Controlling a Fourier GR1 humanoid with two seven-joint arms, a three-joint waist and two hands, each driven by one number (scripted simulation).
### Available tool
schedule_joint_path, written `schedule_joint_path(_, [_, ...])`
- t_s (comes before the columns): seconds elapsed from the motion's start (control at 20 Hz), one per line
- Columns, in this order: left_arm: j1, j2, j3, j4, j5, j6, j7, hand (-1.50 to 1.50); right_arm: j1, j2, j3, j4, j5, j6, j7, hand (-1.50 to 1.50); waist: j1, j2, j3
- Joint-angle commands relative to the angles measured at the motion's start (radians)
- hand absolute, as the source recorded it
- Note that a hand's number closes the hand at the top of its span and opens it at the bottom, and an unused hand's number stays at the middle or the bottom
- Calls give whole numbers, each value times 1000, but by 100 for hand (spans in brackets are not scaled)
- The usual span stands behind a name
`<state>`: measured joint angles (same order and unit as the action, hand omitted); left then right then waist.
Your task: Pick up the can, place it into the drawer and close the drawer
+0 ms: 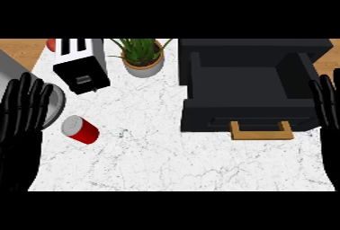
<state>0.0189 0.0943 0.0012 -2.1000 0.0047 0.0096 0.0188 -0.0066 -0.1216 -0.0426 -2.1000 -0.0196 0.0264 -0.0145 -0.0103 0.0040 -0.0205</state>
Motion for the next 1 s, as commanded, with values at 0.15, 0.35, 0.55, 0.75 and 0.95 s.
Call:
schedule_joint_path(0.15, [-60, 152, 64, 67, 343, -328, -51, -150, 35, 11, 34, -14, -11, 20, 20, -150, 4, -3, 18])
schedule_joint_path(0.35, [63, 299, 92, 178, 393, -468, 54, -150, 126, 52, -45, 38, -1, -91, 165, -150, -1, 5, 17])
schedule_joint_path(0.55, [-11, 448, 237, 314, 588, -622, 73, -150, 136, 55, -45, 0, 5, -106, 216, -150, 1, -2, 19])
schedule_joint_path(0.75, [-7, 547, 330, 394, 733, -735, 116, -150, 198, 43, -84, -15, -23, -76, 181, -150, 6, -5, 20])
schedule_joint_path(0.95, [33, 568, 388, 412, 755, -812, 112, -150, 284, 6, -177, -48, -128, 12, 137, -150, 6, -6, 21])
